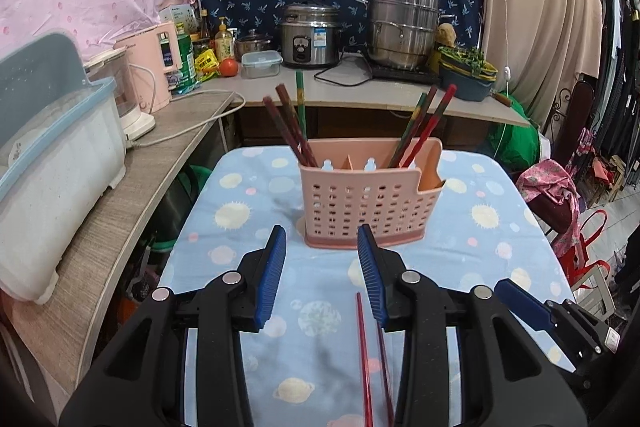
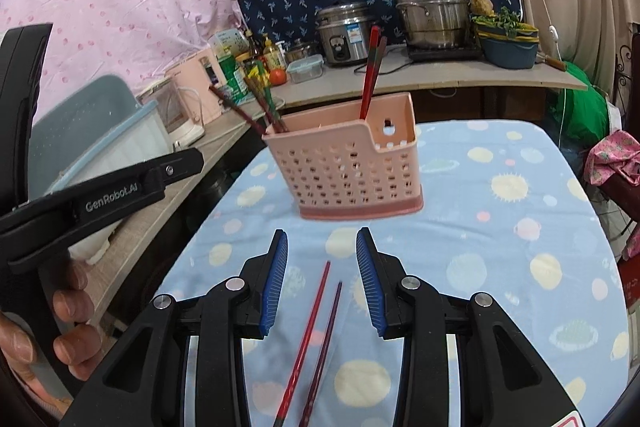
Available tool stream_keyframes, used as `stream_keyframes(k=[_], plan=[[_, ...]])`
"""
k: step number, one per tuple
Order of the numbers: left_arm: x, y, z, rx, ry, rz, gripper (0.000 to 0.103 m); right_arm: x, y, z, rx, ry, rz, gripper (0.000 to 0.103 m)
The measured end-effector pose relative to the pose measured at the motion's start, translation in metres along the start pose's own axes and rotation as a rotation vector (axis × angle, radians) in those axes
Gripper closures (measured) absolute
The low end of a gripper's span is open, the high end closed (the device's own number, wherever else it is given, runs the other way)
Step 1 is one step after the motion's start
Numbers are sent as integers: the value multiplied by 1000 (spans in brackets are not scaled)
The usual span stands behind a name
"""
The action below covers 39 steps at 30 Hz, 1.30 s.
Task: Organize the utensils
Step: 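Move both tools back to the last two chopsticks, then grasp the dark red chopstick with the right tool while the left tool grasps the red one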
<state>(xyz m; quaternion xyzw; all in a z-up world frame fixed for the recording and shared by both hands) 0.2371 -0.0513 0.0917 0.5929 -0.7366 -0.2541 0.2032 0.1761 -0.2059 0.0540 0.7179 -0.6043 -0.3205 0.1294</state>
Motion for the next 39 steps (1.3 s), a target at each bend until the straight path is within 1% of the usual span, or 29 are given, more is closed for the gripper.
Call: stream_keyframes(k=[8, 16, 22, 28, 31, 39], plan=[[-6, -4, 45, -79, 10, -3, 68, 1, -1, 48, -87, 12, 12, 68], [-7, -10, 88, -159, 11, 1, 68, 4, 0, 96, -165, -5, 9, 68], [-13, -17, 123, -224, 35, 6, 68, 0, 1, 131, -229, -1, 10, 68], [-16, -20, 149, -276, 41, 8, 68, -7, -2, 163, -289, 25, 22, 68], [-18, -20, 161, -298, 47, 11, 68, -11, -4, 172, -307, 43, 26, 68], [-20, -20, 183, -340, 44, 18, 67, -19, -7, 185, -309, 101, 50, 67]])
Point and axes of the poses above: each gripper's, at about its wrist camera, not at the fingertips, and y roughly against the way its jaws point, x to its right, z to its underside, the point moved 6 cm from there along -y, roughly the way its jaws point, and after that the axes turned 2 degrees about -y, right-handed, at the moved point
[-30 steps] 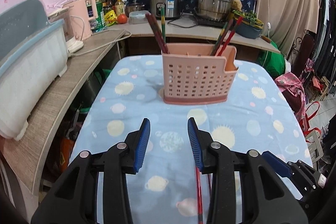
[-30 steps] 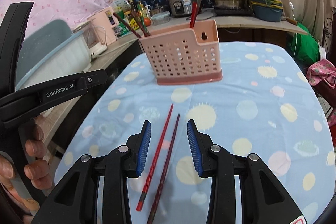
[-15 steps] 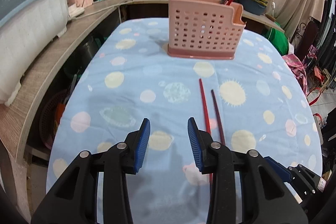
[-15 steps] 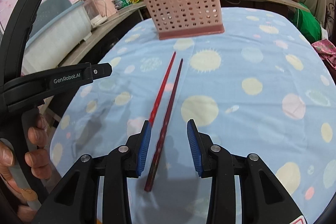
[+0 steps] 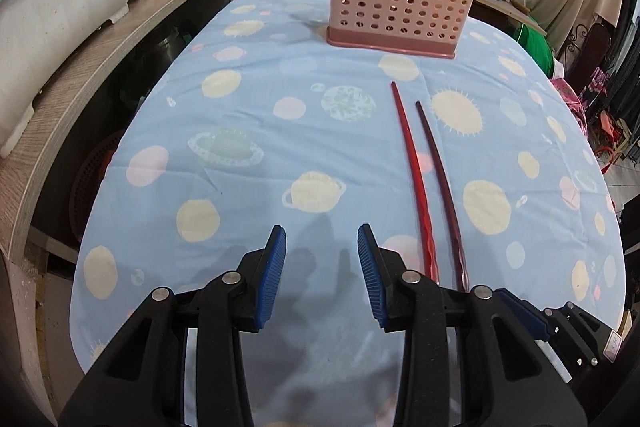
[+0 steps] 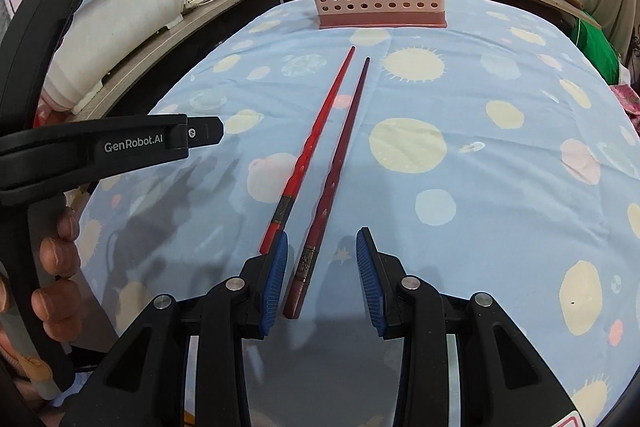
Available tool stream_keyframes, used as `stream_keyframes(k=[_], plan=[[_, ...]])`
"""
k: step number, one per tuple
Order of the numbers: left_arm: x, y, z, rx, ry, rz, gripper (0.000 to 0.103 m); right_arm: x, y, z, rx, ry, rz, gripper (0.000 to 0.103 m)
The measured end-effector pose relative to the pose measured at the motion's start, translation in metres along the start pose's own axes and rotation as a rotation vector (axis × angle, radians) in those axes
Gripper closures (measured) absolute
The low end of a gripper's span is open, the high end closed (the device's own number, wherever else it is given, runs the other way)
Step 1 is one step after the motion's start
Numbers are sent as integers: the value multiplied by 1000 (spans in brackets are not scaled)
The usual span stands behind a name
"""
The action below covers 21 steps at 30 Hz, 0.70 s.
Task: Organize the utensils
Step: 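Grasp the dark red chopstick with the right tool while the left tool grasps the red one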
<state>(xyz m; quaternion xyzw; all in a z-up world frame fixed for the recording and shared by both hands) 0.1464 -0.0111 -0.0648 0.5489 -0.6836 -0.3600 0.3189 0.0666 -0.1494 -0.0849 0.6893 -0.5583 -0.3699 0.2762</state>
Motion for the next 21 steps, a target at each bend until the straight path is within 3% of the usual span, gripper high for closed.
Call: stream_keyframes(k=[3, 5, 9, 12, 17, 21], plan=[[0, 0, 5, -9, 1, 7, 66, -2, 0, 2, 12, 28, 25, 68], [2, 1, 7, -9, -2, 9, 59, 0, 1, 3, 21, 37, 47, 74], [7, 4, 8, 1, -18, 17, 56, 9, 2, 3, 29, 17, 69, 94], [14, 5, 9, 4, -31, 28, 52, 21, 4, 2, 32, -31, 60, 96], [30, 8, 14, 9, -58, 59, 37, 43, 10, 2, 43, -95, 78, 96], [46, 6, 19, 0, -90, 81, 37, 56, 14, 3, 46, -139, 82, 96]])
Point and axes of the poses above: each gripper's, at about its wrist camera, not at the fingertips, and y roughly against the way its jaws point, x to its right, z to its underside, the point moved 6 cm from there along -y, roughly the way its jaws point, and after that the axes turned 2 degrees about -y, right-handed, at the moved point
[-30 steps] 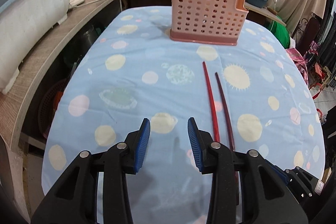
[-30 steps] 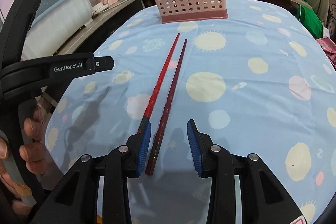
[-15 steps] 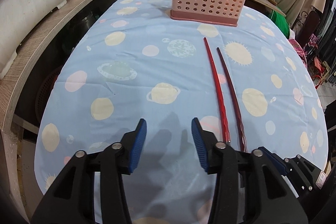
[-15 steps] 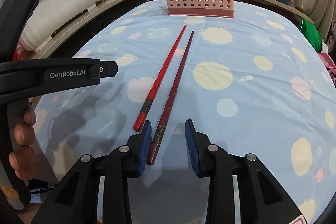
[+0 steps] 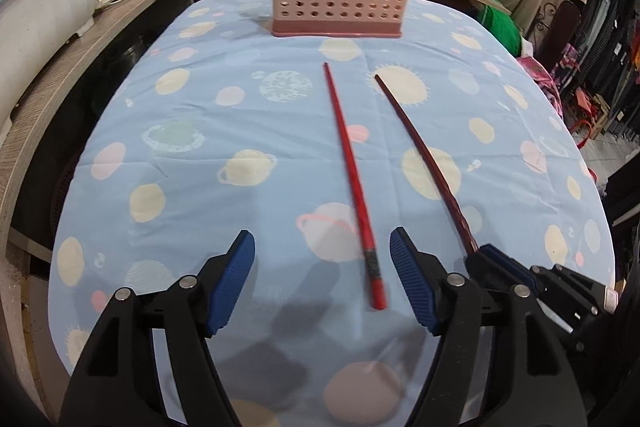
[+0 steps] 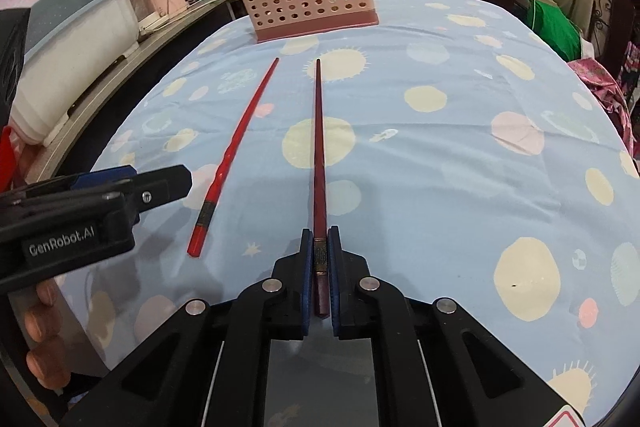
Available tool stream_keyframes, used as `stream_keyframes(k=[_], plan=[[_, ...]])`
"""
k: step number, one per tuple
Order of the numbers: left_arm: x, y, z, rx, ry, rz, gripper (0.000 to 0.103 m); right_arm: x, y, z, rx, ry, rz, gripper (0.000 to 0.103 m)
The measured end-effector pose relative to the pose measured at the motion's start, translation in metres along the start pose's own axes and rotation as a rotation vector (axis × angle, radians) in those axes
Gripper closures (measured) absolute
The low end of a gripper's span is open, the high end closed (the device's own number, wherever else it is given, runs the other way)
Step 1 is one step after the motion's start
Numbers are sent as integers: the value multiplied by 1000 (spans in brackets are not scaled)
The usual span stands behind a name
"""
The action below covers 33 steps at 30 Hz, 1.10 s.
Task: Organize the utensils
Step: 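Grasp the dark red chopstick with the right tool while the left tool grasps the red one, then lift both chopsticks and carry them over the pink basket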
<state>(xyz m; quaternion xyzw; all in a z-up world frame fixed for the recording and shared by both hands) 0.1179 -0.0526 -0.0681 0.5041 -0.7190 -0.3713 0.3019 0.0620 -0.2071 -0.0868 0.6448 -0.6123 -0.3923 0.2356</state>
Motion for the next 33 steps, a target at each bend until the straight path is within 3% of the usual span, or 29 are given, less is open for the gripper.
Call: stream_keyframes(k=[7, 22, 33], plan=[[13, -15, 9, -37, -31, -7, 39, 3, 1, 1, 1, -14, -4, 96], [17, -20, 17, -69, -56, 1, 95, 2, 1, 2, -1, -11, -4, 96], [16, -13, 15, -79, -38, 7, 96, -4, 15, -4, 17, -6, -28, 96]])
Point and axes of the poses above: each gripper's, at about its wrist camera, not at the fingertips, and y roughly against the way its jaws point, x to its right, z to its underside, the point moved 6 cm from there along -y, roughly the way its jaws point, and after that the axes turned 2 degrees about -y, right-handed, at the moved point
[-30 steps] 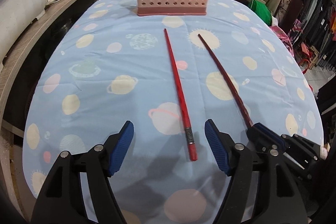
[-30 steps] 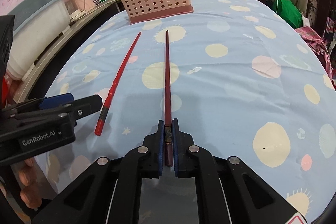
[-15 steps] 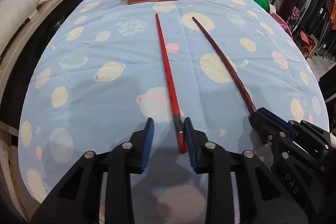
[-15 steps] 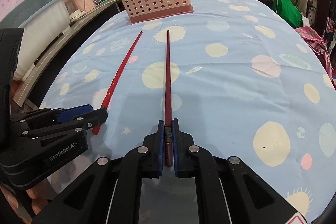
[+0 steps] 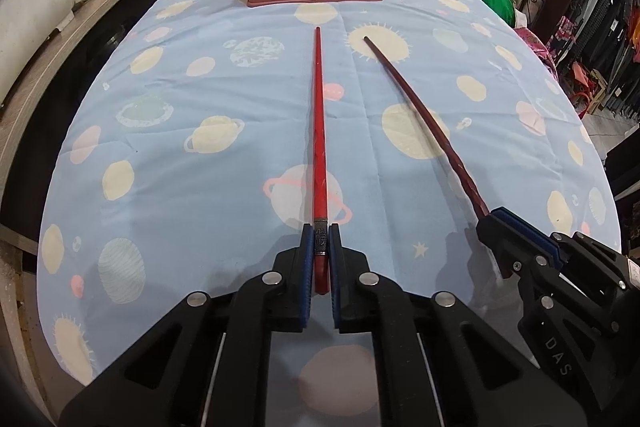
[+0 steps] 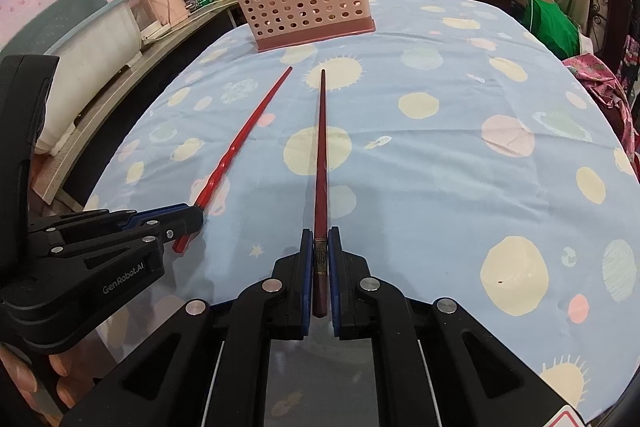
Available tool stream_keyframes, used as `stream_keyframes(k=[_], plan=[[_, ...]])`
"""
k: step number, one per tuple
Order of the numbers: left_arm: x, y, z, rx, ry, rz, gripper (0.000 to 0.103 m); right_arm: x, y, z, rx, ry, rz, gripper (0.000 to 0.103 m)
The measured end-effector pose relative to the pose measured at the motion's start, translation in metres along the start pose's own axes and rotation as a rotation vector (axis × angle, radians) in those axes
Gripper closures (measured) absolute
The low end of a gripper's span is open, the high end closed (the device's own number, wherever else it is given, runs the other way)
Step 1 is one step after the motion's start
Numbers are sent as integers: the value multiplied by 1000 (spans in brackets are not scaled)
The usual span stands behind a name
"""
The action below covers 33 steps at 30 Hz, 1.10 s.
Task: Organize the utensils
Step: 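Lift both chopsticks and carry them over the pink basket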
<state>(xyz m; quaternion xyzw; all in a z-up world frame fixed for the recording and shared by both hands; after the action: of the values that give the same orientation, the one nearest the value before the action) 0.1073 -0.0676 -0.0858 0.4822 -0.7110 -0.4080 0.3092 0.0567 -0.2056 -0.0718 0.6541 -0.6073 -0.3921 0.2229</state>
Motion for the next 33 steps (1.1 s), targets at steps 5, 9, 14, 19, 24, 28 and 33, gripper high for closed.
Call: stream_keyframes(k=[5, 9, 14, 19, 24, 28, 33], plan=[[-1, 14, -7, 21, 14, 10, 96, -2, 13, -13, 27, -2, -15, 96], [-3, 32, -19, 61, 22, 12, 96, -3, 25, -29, 60, -5, -30, 96], [-9, 57, -42, 123, 50, 27, 96, -4, 45, -61, 127, -12, -52, 96], [-15, 83, -78, 204, 60, 29, 96, -3, 65, -106, 217, -18, -70, 96], [-22, 104, -121, 280, 61, 18, 96, -2, 76, -151, 296, -17, -81, 96], [-26, 114, -155, 332, 56, -6, 96, -2, 75, -181, 329, -15, -85, 96], [-32, 121, -185, 368, 65, -12, 96, -4, 76, -210, 360, -11, -93, 96]])
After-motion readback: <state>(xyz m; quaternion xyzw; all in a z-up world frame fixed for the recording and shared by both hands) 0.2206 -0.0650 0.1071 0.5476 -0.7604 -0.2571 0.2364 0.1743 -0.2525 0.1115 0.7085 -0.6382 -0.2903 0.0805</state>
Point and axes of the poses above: each gripper's, at about its wrist camera, not at the fingertips, and y roughly against the way its jaws point, x to its right, z to its underside, the point moved 6 cm from there along -y, roughly the way its jaws point, and after that the axes turned 2 degrees about -y, right-handed, at the moved point
